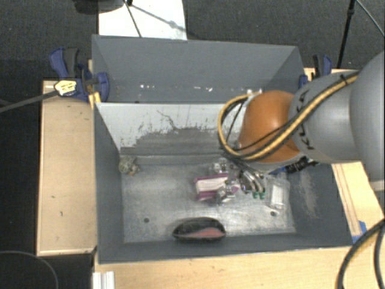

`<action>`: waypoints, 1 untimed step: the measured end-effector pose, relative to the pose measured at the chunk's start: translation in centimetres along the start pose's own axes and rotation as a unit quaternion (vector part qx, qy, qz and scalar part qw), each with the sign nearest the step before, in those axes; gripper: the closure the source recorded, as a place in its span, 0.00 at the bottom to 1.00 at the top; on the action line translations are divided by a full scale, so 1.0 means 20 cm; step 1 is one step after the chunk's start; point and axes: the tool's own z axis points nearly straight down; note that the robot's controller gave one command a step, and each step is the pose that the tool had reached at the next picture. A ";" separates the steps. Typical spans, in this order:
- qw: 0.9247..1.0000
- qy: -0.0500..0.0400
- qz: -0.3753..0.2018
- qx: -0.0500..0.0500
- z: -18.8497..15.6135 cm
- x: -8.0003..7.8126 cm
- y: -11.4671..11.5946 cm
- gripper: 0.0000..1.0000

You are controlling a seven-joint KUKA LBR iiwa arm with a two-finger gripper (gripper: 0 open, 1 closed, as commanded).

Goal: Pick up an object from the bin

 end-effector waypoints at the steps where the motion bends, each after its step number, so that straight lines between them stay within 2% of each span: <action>1: 1.000 -0.001 0.001 0.000 -0.03 0.00 0.00 1.00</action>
Offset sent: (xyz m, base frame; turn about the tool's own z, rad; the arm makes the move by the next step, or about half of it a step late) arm 0.0001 0.0001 0.0062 0.0000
